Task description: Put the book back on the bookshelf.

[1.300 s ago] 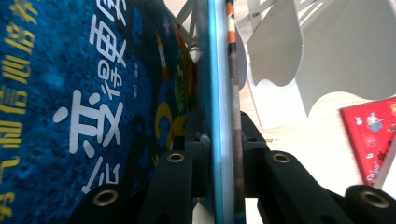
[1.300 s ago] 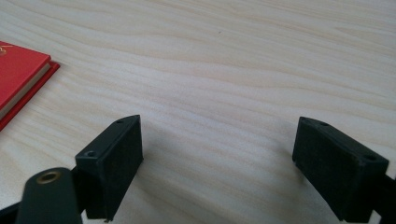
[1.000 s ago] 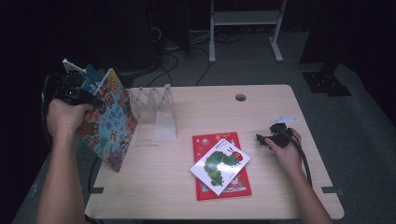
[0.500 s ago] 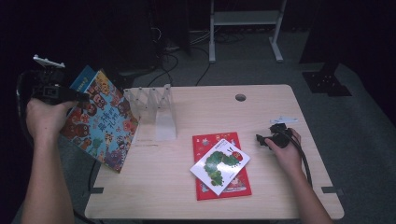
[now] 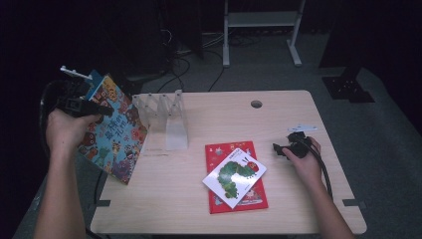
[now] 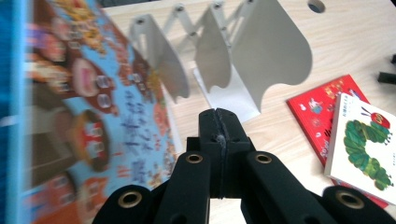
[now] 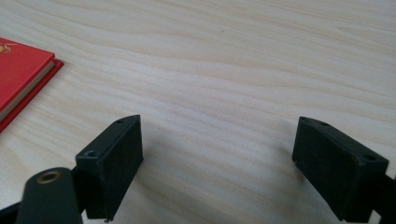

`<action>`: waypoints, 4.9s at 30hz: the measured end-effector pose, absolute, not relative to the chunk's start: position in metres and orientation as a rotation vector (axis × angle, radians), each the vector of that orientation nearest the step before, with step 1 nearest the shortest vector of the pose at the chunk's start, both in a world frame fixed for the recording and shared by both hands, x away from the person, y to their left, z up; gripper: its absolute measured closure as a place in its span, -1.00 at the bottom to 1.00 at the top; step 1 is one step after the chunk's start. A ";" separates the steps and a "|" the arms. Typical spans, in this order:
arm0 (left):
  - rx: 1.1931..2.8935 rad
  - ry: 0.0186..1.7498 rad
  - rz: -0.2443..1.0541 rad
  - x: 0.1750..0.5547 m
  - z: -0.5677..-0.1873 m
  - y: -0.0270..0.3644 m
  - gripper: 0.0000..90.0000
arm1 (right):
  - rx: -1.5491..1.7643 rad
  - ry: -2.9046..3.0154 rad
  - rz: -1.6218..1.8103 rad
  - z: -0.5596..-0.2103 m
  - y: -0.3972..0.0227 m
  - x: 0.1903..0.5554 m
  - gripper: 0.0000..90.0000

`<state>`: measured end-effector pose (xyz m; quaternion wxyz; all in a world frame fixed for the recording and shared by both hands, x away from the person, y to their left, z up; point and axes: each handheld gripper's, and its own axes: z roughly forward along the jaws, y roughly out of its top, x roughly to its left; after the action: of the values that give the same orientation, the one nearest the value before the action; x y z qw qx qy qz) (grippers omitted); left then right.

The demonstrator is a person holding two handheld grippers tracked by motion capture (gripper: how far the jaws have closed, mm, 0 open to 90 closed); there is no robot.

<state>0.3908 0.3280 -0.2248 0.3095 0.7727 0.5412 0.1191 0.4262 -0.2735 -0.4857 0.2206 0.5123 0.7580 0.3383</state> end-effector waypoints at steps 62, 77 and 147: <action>2.420 1.028 0.283 0.359 -0.457 0.212 -0.65 | 1.400 2.124 0.935 -0.486 -0.274 0.425 -0.76; 2.295 0.841 0.347 0.349 -0.478 0.226 -0.99 | 1.351 2.174 0.978 -0.470 -0.276 0.406 -0.24; 2.235 0.815 0.365 0.350 -0.483 0.228 -1.00 | 0.918 2.675 1.256 -0.466 -0.152 0.305 0.99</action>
<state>0.3503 0.2280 -0.4835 0.3592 0.8666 0.3161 0.1414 0.3053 -0.1516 -0.4663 0.0235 0.2966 0.8642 0.4058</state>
